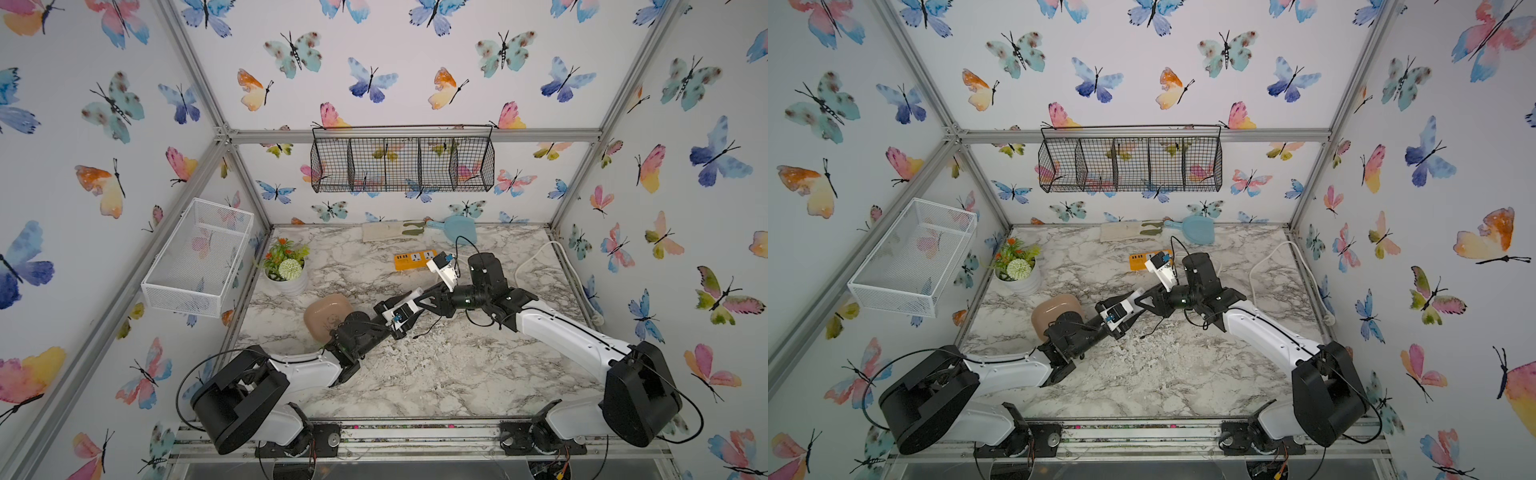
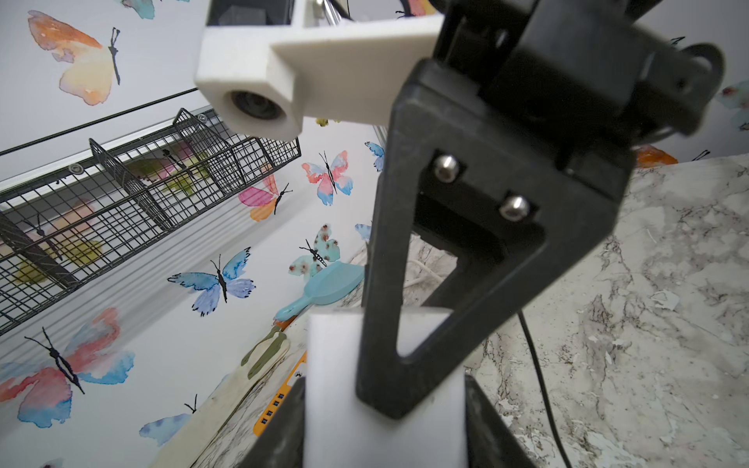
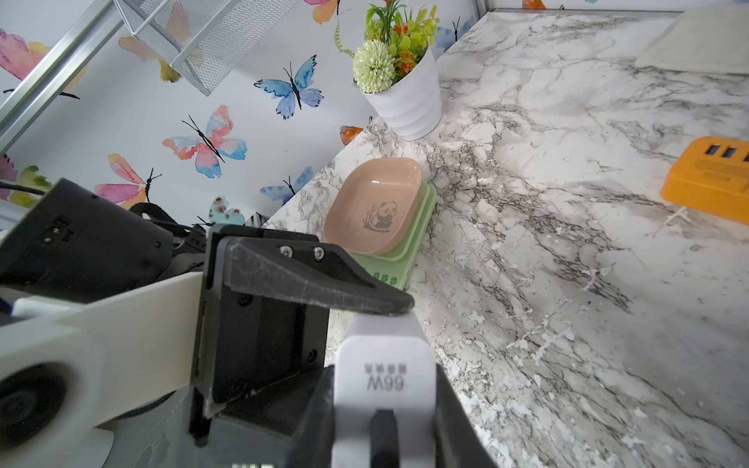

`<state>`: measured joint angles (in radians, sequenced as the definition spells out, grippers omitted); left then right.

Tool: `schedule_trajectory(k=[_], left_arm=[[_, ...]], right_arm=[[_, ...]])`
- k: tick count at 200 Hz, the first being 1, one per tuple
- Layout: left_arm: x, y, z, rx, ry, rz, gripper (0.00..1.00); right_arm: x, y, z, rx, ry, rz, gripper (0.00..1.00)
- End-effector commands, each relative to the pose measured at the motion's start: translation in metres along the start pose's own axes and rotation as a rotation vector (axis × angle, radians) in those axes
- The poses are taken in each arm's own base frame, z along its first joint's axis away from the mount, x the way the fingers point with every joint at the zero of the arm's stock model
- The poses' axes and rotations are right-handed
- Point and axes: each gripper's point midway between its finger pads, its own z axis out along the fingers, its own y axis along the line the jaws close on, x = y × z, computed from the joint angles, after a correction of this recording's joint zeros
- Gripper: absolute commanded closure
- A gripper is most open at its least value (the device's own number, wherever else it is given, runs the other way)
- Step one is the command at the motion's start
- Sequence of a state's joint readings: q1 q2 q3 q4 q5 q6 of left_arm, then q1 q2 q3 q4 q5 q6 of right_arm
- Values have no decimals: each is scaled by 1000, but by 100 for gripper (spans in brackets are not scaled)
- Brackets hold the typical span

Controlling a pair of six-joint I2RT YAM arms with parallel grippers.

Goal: Charge the electronic scale
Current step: Insert the charging cable into the plug, then insert the plug into the socket.

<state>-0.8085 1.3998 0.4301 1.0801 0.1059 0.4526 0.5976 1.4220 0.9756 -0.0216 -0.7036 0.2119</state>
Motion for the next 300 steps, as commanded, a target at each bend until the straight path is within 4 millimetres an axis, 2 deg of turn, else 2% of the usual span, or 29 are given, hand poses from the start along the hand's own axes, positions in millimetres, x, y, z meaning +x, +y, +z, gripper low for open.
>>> schedule_trajectory(k=[1, 8, 34, 60, 90, 117, 148, 195, 300], left_arm=[[-15, 2, -1, -10, -60, -12, 15], [-16, 2, -3, -15, -68, -31, 0], [-14, 5, -8, -18, -60, -112, 1], [-11, 19, -15, -85, -48, -171, 2], [-4, 23, -23, -112, -25, -211, 2], [-3, 26, -30, -135, -11, -229, 2], [-2, 26, -35, -133, 2, -239, 2], [2, 27, -40, -147, 23, -271, 2], [0, 33, -46, -182, 23, -275, 2]], right_arm=[[-21, -15, 1, 84, -51, -18, 95], [-27, -21, 1, 117, -62, -24, 98], [-50, -54, 10, 266, -59, -41, 98], [-74, -109, 17, 507, -52, -30, 98], [-91, -170, 28, 735, -45, 21, 98], [-101, -200, 46, 802, -53, 31, 98], [-99, -229, 62, 865, -23, 55, 98], [-87, -255, 80, 912, 20, 91, 98], [-67, -275, 100, 919, 66, 128, 98]])
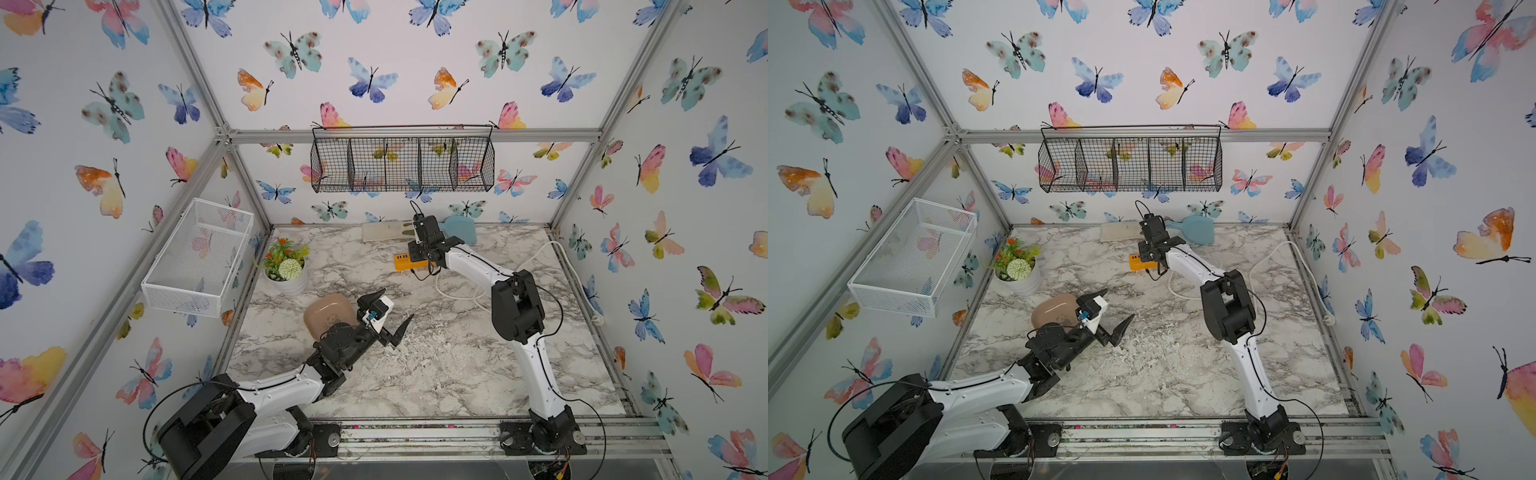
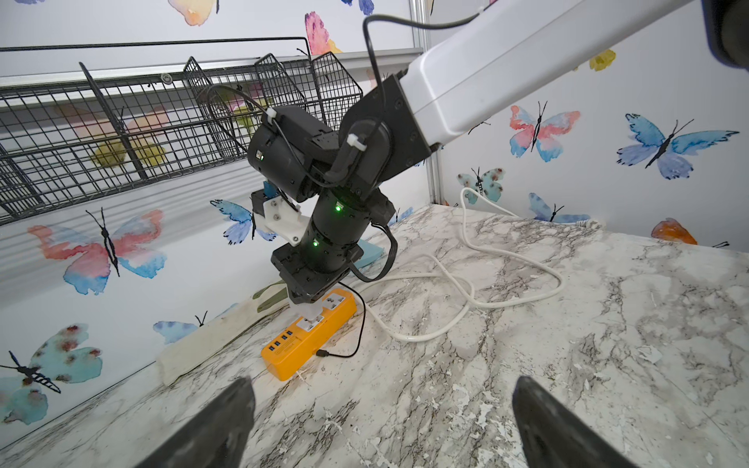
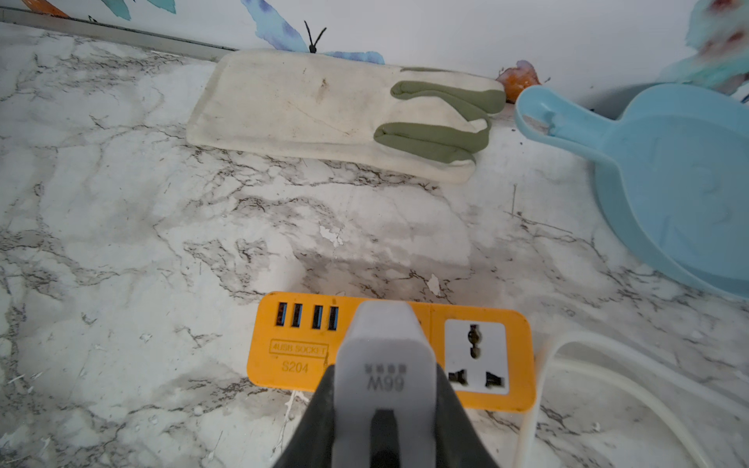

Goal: Charge the electronic scale
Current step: Insert the plug into the socket.

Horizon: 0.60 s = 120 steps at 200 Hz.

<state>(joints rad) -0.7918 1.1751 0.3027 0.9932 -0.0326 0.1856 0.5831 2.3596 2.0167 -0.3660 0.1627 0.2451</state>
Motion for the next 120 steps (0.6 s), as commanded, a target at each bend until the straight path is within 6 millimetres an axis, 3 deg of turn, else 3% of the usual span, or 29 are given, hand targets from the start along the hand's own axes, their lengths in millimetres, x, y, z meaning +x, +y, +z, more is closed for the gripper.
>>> schedule_trajectory(k=[1, 82, 120], left_arm=[[-6, 6, -1, -27, -14, -10, 2], [-7, 7, -4, -33, -18, -1, 2], [-7, 5, -4, -21, -18, 0, 2]], right_arm=[[2, -2, 7, 16, 11, 20, 98], [9, -3, 12, 26, 61, 36, 98], [23, -4, 20, 30, 148, 31, 98]])
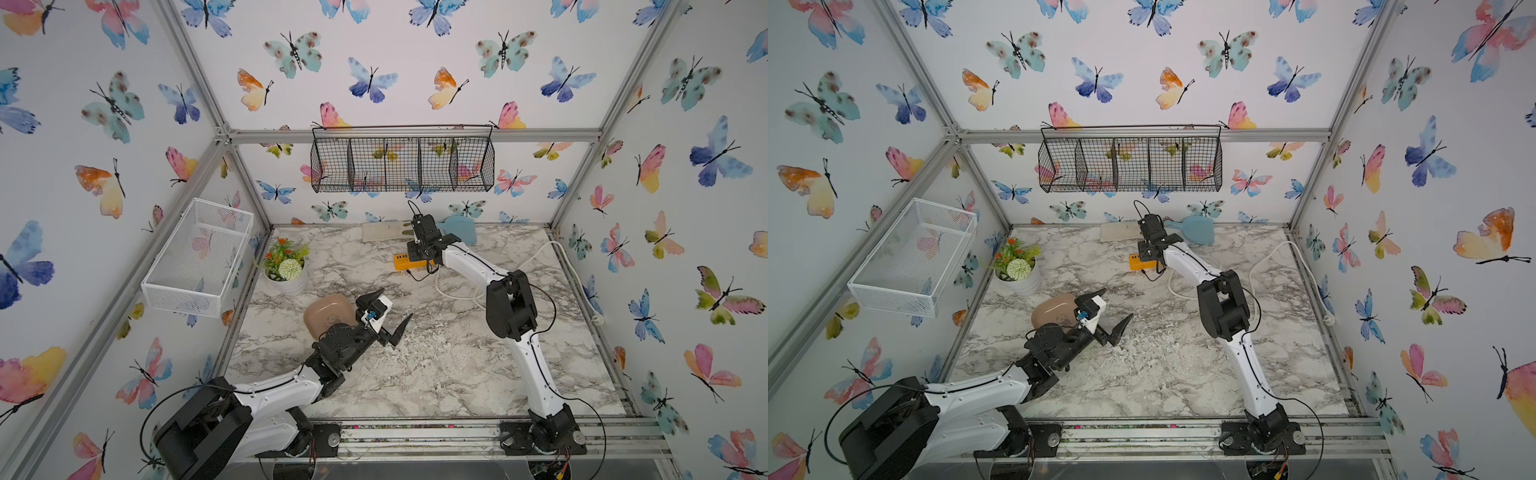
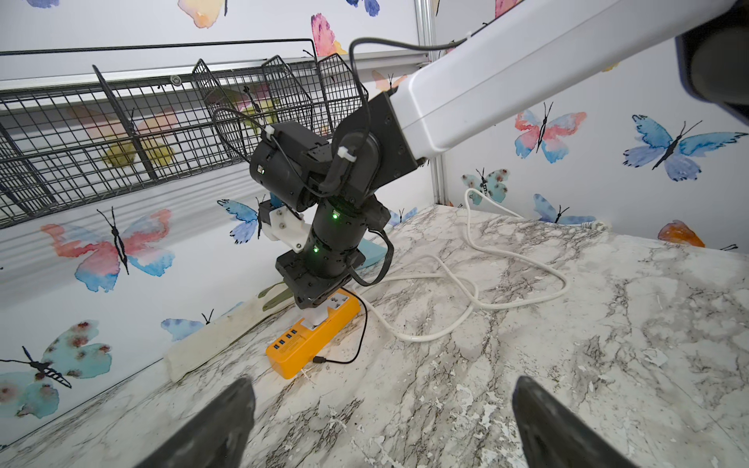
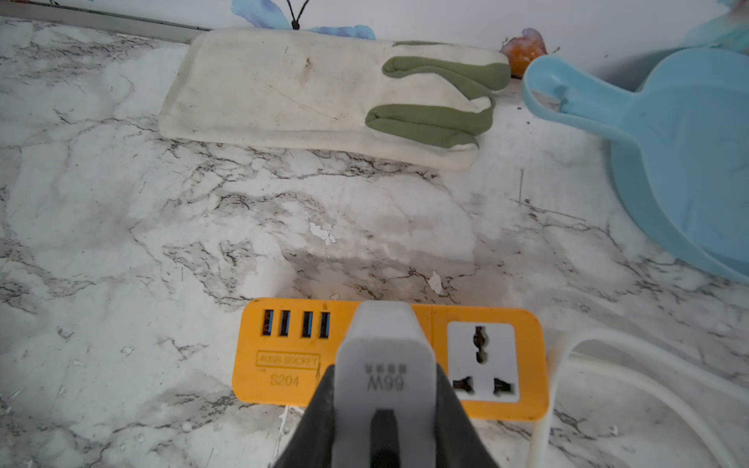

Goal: Charge the electronic scale
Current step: Insert the plug into the socket.

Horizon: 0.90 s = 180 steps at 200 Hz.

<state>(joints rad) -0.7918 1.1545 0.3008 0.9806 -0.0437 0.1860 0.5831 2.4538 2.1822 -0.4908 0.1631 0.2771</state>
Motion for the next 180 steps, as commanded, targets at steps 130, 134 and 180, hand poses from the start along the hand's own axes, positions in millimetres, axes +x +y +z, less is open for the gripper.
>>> schedule_trajectory(k=[130, 134, 180], left_arm=[[-7, -3, -3, 26, -26, -6, 2], [-6, -3, -3, 26, -26, -6, 2], [-5, -3, -4, 21, -26, -5, 2]], right_arm=[[67, -14, -9, 36, 237, 7, 98], [67, -15, -9, 45, 235, 4, 98], [80, -14, 7, 68, 246, -39, 98]])
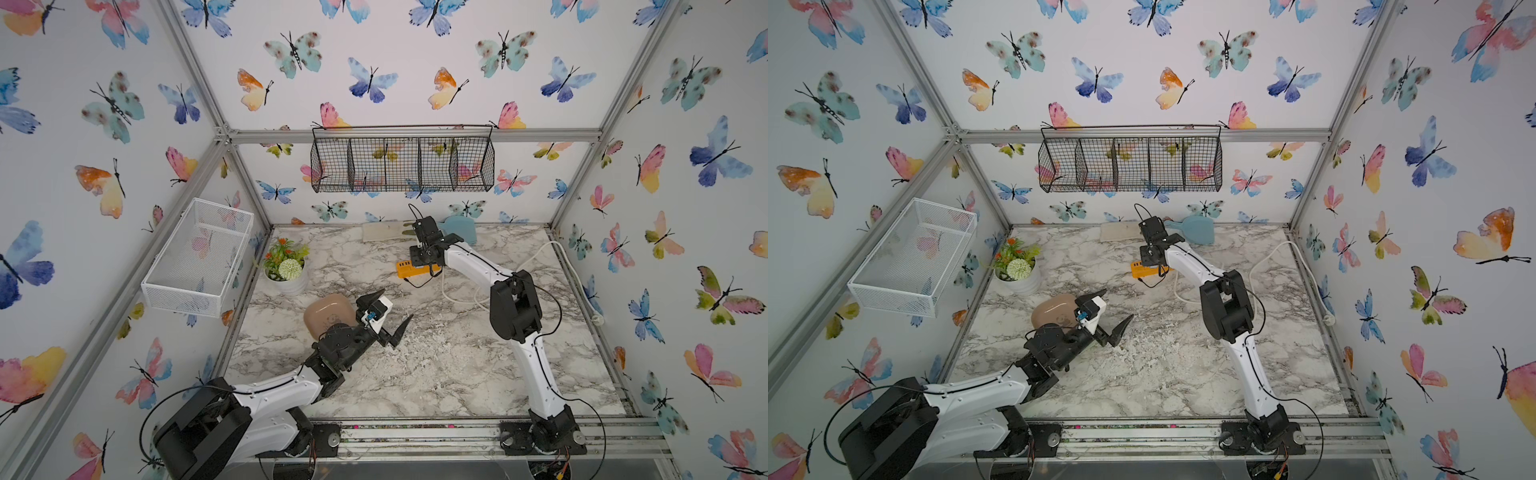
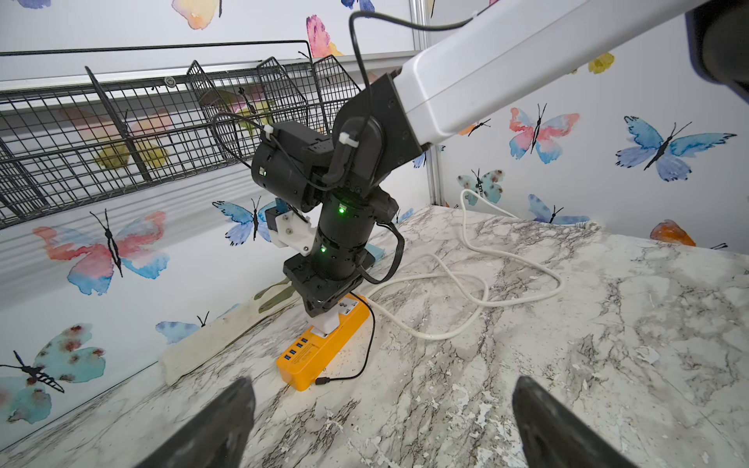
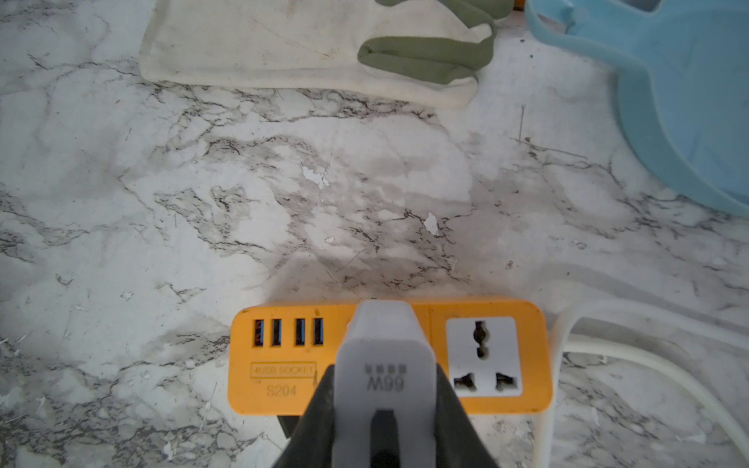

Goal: Charge the electronic scale
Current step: Insert the plug into the socket.

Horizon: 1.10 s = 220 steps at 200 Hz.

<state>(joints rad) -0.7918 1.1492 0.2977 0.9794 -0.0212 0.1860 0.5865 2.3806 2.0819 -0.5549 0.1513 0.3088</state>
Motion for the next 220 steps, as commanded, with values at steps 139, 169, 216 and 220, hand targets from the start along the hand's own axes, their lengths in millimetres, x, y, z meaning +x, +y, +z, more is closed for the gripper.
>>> schedule_trajectory(k=[139, 169, 216, 220], left_arm=[[2, -2, -8, 14, -12, -5, 2], [3, -2, -10, 14, -7, -9, 2], [0, -1, -12, 12, -10, -12, 2], [-1, -1, -13, 11, -11, -12, 2]], right_arm=[[95, -7, 61, 46, 276, -104, 98], [82, -4, 50, 24, 240, -96, 80], [30, 8, 12, -33, 107, -102, 40], [25, 10, 8, -44, 95, -103, 38]])
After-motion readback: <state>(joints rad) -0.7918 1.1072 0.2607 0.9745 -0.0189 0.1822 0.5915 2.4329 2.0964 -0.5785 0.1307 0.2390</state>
